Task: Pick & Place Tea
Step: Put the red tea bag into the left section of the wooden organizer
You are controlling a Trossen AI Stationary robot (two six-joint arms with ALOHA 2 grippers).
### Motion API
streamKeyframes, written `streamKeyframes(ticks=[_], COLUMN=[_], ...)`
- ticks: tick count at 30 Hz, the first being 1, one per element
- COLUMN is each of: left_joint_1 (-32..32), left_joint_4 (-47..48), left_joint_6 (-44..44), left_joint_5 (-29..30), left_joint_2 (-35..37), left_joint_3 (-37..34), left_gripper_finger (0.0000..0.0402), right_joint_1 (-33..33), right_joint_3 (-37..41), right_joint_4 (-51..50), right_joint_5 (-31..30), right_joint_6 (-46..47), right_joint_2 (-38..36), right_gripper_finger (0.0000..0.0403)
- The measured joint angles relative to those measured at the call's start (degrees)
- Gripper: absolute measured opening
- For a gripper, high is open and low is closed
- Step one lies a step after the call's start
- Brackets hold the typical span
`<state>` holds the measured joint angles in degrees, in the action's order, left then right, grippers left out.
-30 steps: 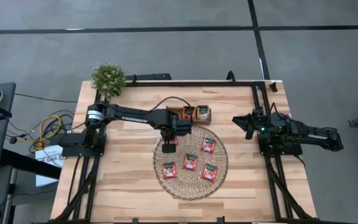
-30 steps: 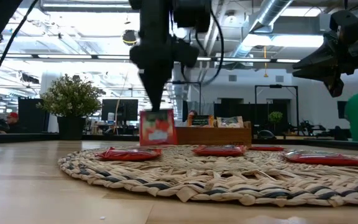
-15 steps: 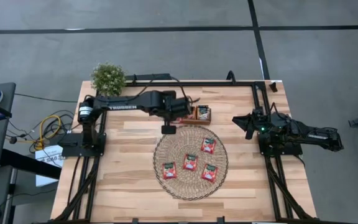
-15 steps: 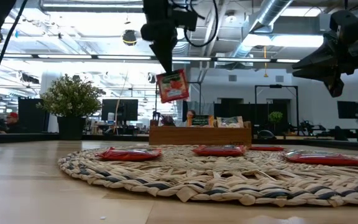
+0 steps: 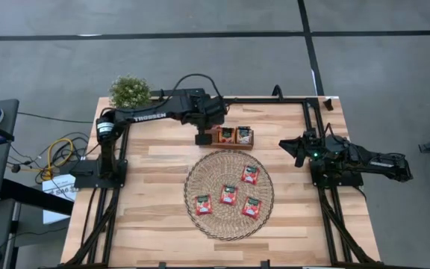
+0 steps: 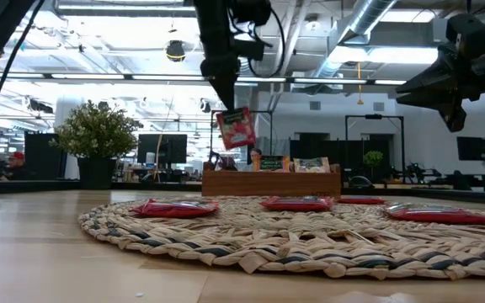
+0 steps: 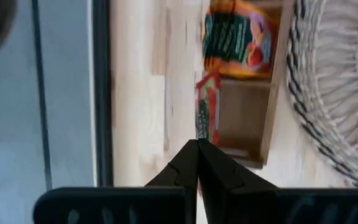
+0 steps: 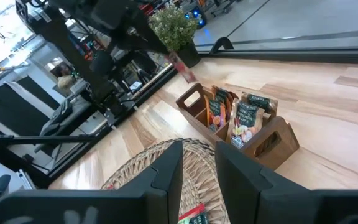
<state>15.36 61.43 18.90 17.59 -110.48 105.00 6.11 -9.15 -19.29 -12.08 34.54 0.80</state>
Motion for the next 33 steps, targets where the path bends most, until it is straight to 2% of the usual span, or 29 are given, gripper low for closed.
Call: streamKeyframes(ticks=[5, 12, 33], left_joint_1=[0.9, 1.0, 3.0], left_joint_4=[0.2, 0.5, 0.8], left_joint_6=[1.1, 4.1, 6.0], left_joint_5=[-1.6, 0.7, 1.1], left_joint_2=[-2.4, -5.8, -7.8], left_joint_3=[0.0, -0.1, -0.1], left_gripper_finger=[0.0, 0.0, 0.0], right_joint_1=[0.0, 0.0, 0.0], right_joint_3=[0.0, 0.0, 0.0], right_joint_4=[0.0, -0.2, -0.4], right_joint_5=[0.0, 0.0, 0.0], right_joint_6=[0.0, 0.0, 0.0], right_joint_2=[0.0, 0.0, 0.0], right_gripper_finger=[0.0087, 0.0087, 0.0087])
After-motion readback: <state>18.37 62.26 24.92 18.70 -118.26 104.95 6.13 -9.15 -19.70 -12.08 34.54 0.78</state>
